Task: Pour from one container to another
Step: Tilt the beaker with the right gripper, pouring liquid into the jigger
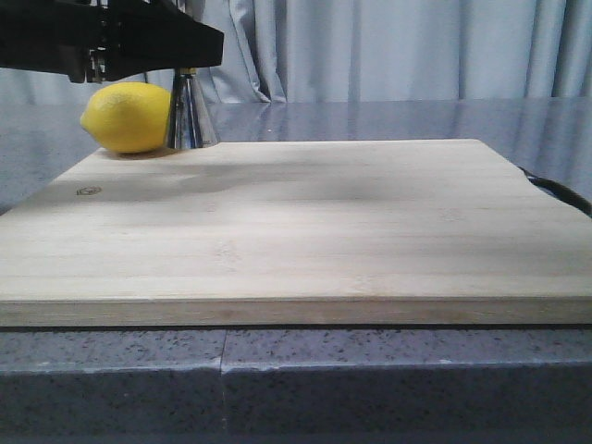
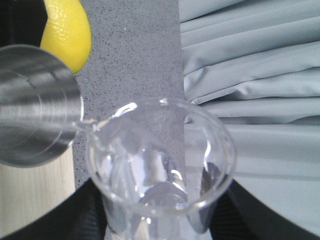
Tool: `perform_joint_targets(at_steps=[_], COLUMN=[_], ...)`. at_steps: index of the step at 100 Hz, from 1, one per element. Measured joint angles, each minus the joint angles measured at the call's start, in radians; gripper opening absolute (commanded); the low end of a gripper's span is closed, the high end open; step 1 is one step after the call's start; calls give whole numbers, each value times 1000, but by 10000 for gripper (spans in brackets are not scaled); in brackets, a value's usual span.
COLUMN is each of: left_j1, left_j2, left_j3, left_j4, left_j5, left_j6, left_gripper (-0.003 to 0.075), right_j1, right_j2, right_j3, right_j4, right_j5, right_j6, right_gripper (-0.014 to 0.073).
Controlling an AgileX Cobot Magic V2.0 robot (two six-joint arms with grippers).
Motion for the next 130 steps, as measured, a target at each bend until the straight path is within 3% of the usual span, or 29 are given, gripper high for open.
perform_joint_targets(at_steps=[130], left_j1=[0], left_j2=[0], left_j3=[0], left_j4=[0], left_j5=[0], left_j6=[0], left_gripper=[216], right_j1=[0], right_j2=[0], right_j3=[0], right_j4=[-25], right_j5=[-31], right_j6=[-119], right_gripper=[297])
